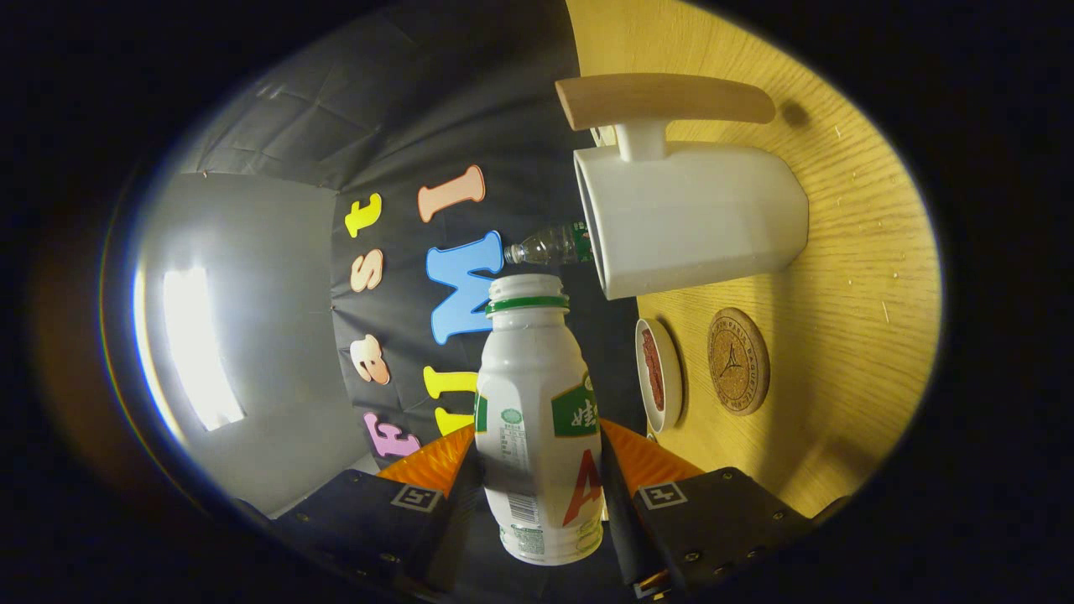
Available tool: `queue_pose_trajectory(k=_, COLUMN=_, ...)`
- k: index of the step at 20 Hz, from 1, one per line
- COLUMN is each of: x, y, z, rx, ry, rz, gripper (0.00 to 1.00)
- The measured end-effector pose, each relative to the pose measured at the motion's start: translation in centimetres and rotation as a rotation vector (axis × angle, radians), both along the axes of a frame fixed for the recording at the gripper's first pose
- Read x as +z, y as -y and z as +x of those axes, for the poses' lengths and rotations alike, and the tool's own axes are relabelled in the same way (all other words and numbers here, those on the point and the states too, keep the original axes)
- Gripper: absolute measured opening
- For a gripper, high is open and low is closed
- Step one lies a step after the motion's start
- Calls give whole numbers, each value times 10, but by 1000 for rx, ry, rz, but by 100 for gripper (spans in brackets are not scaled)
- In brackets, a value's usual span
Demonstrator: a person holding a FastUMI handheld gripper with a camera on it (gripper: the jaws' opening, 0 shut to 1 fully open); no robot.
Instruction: Take the bottle from table, then pour the juice into the cup, finally place the bottle on the coaster
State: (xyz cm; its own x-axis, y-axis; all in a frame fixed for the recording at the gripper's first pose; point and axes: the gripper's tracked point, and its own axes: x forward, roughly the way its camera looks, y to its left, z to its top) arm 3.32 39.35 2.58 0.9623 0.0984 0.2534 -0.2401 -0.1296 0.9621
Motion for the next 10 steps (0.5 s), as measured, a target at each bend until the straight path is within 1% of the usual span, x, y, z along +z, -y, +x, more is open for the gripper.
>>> queue_pose_trajectory(k=10, x=0, y=1, z=-1, rx=-9, ry=12, rz=32, gripper=70)
